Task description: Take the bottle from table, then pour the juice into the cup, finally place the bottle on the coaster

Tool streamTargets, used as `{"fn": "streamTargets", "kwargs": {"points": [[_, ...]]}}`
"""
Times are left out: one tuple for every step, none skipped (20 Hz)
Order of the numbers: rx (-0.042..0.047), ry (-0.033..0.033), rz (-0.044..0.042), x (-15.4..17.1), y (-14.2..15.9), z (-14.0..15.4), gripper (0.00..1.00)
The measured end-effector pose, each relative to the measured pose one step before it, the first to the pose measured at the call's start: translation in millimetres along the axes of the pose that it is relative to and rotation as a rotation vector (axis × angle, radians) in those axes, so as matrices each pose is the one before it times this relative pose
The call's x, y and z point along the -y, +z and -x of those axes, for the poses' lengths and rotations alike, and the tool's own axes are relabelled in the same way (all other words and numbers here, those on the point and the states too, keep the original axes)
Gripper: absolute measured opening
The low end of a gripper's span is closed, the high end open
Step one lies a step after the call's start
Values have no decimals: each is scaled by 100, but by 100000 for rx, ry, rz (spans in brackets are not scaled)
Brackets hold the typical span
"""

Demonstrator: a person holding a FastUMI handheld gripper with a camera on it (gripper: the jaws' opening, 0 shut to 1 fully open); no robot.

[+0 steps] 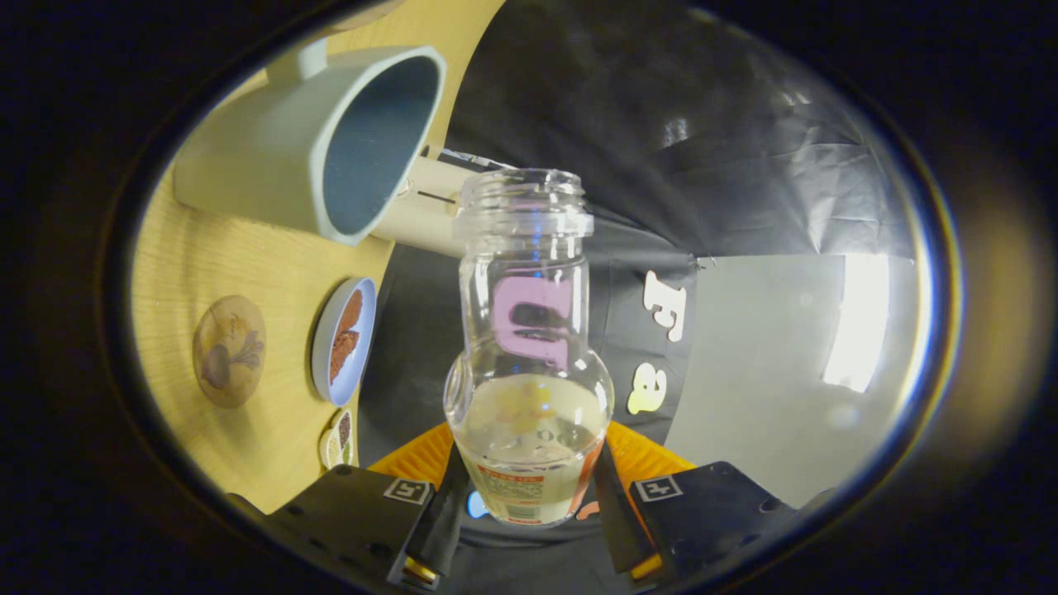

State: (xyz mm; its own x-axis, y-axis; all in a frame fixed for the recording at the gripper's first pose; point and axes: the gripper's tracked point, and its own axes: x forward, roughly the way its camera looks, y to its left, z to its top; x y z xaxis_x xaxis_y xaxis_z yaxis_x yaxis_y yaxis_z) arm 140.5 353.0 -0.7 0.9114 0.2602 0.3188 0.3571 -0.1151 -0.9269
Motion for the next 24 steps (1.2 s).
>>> {"fn": "streamTargets", "kwargs": {"points": [[239,-78,308,42,42,-93,74],[48,-13,229,-4,-14,56,74],[-33,201,80,-11,-4,-44,74],[118,-225,167,41,-15,24,74],[137,-23,349,40,54,-6,74],[26,123,244,-74,41,-102,74],[-19,31,365,-17,-4,-77,74],[114,-56,135,-12,93,57,74],[-34,241,-27,-69,-12,200,74],[123,-26,208,32,21,-89,74],[25,142,25,-6,47,101,74],[-85,523,-393,-122,45,-164,74],[-408,1366,-1596,-186,31,85,74],[-731,1537,-2067,-314,-157,-63,74],[-978,2448,-3471,-463,-179,12,74],[-1510,4100,-5113,-758,-398,-170,74],[-2143,5185,-6556,-992,-329,111,74],[-2181,4645,-6899,-825,-562,-213,74],[-2477,3094,-6164,-526,-745,-146,74],[-2022,2261,-4803,-350,-830,-103,74],[-2200,1959,-4211,-145,-817,224,74],[-2036,2728,-4929,-448,-733,80,74],[-2113,4282,-7169,-665,-718,204,75],[-2069,5618,-9343,-881,-656,321,75]]}}
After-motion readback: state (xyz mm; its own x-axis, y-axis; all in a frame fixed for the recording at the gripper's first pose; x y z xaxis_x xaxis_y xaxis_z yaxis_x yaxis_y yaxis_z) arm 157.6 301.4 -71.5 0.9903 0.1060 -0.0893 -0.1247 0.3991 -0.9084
